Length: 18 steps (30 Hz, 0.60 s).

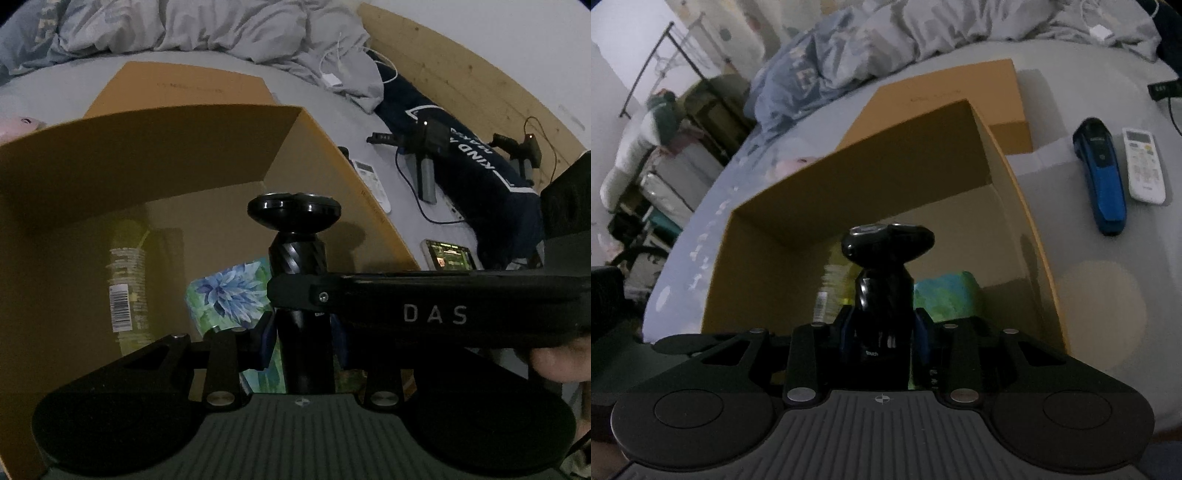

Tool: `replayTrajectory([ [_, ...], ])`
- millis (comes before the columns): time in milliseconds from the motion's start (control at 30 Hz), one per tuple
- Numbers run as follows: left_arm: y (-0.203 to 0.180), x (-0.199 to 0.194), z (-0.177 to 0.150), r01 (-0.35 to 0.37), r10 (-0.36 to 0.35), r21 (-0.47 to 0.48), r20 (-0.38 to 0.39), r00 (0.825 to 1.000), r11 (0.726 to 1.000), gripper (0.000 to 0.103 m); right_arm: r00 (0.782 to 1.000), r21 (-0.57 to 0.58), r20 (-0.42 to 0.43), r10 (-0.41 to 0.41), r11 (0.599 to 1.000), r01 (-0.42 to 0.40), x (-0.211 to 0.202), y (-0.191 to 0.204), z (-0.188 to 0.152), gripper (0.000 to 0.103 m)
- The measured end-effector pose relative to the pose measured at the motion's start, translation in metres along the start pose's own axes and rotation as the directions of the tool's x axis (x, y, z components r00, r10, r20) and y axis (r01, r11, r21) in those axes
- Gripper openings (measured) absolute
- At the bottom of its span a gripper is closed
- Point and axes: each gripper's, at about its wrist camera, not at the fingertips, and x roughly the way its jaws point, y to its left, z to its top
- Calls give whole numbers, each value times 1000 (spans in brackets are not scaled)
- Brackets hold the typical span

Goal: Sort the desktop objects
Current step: 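Lower the flashlight into the box beside the tissue pack and open the right gripper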

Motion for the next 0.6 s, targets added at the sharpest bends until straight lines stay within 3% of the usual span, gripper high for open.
replayTrajectory([
  [500,10,14,-5,11,-11,-10,-41,999,1000,37,997,0,-64,-31,1000,31,19,-5,-7,44],
  [600,10,13,-6,15,-16,-8,-41,999,1000,46,998,-4,-61,-19,1000,19,18,-3,-7,68],
])
